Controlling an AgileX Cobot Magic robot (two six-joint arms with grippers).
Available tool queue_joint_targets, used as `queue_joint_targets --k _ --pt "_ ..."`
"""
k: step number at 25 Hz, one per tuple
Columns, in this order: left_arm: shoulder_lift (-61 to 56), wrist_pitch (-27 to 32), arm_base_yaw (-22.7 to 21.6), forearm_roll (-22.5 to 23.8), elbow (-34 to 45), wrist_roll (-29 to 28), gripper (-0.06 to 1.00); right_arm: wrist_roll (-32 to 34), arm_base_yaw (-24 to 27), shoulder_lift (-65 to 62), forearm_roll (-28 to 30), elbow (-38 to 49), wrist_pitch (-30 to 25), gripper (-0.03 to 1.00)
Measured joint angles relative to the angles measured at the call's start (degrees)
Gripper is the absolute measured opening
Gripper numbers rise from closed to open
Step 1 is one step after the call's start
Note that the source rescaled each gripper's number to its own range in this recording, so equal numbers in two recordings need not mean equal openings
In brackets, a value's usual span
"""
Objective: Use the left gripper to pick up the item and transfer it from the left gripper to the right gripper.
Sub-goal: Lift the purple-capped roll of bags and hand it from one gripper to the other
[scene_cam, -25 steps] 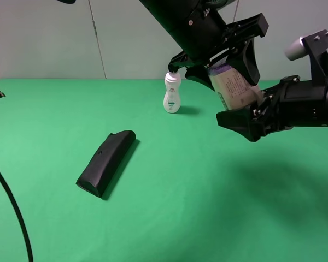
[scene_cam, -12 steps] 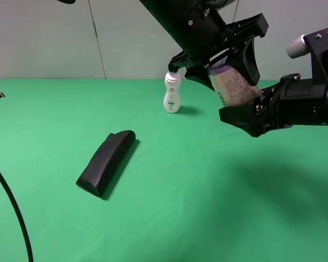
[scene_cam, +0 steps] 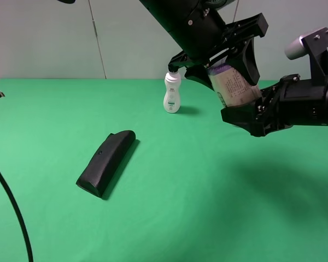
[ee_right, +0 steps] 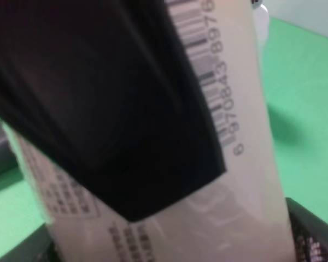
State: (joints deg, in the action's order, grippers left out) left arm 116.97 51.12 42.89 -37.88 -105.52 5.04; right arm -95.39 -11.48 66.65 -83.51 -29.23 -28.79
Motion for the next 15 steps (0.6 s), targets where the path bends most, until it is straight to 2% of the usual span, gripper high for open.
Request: queue_joint_targets --k 9,10,12,13,14,15 --pt "0.0 -0.1 0.0 0.0 0.0 0.0 0.01 -0.2 0.0 0.0 0.1 0.0 0.0 0.15" --pt "0.0 -0.2 0.0 -0.1 0.0 0.0 0.13 -0.2 0.0 0.0 0.1 0.0 0.0 0.14" --pt "0.0 -0.3 0.0 -0.7 0.0 -0.7 0.60 -0.2 0.0 0.0 0.1 0.0 0.1 0.14" --pt "0.0 -0.3 0.0 -0.8 0.0 -0.8 0.75 -0.2 0.0 0.0 0.2 0.0 0.2 0.12" --pt "0.0 -0.3 0.0 -0.8 0.0 -0.9 0.85 -0.2 0.0 0.0 0.2 0.0 0.2 0.10" --pt "0.0 -0.3 0.0 -0.8 0.0 -0.9 0.90 -0.2 0.0 0.0 0.2 0.0 0.2 0.10"
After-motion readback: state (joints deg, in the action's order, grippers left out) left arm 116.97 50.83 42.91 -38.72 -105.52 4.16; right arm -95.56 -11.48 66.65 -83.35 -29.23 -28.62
